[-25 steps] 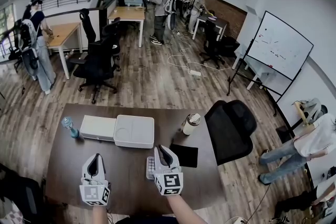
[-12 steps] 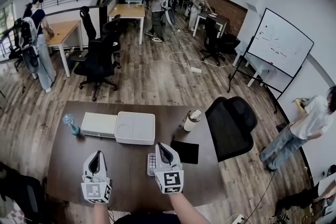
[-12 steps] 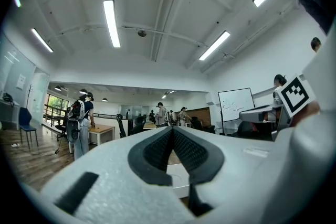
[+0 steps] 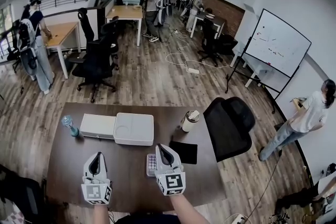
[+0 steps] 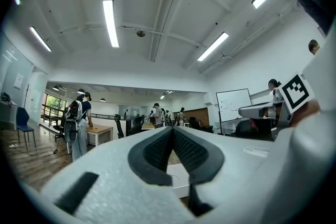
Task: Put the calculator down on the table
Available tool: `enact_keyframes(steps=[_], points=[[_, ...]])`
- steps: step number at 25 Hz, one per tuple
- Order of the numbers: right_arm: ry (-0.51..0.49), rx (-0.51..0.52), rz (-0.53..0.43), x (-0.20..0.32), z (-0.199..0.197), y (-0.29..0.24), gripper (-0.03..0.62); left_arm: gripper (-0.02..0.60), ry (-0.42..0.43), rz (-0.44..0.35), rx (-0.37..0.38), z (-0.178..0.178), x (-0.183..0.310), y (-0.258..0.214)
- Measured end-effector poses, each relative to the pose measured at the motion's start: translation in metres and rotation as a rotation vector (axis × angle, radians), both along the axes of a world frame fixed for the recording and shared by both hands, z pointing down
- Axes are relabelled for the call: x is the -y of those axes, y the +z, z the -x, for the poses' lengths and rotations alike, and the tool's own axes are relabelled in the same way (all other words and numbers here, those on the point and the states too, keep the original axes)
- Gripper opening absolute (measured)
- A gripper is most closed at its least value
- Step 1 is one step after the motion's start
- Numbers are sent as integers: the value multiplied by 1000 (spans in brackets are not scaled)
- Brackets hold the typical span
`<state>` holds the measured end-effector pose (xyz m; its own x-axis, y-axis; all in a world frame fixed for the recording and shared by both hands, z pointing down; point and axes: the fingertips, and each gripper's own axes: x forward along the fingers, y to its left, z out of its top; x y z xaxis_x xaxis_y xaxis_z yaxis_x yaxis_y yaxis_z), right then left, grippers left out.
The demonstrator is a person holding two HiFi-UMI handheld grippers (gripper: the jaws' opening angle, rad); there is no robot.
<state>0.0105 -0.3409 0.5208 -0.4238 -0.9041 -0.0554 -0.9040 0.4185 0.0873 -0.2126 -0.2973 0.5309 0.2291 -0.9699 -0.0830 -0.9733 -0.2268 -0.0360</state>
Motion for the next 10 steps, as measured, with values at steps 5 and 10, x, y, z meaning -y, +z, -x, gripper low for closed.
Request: enact_keyframes(steps=[5, 10], points=[[0, -6, 4, -1, -3, 0, 9, -3, 12, -2, 1, -3, 0, 1], [0, -13, -8, -2, -2, -3, 9, -3, 15, -6, -16, -3, 1, 0]])
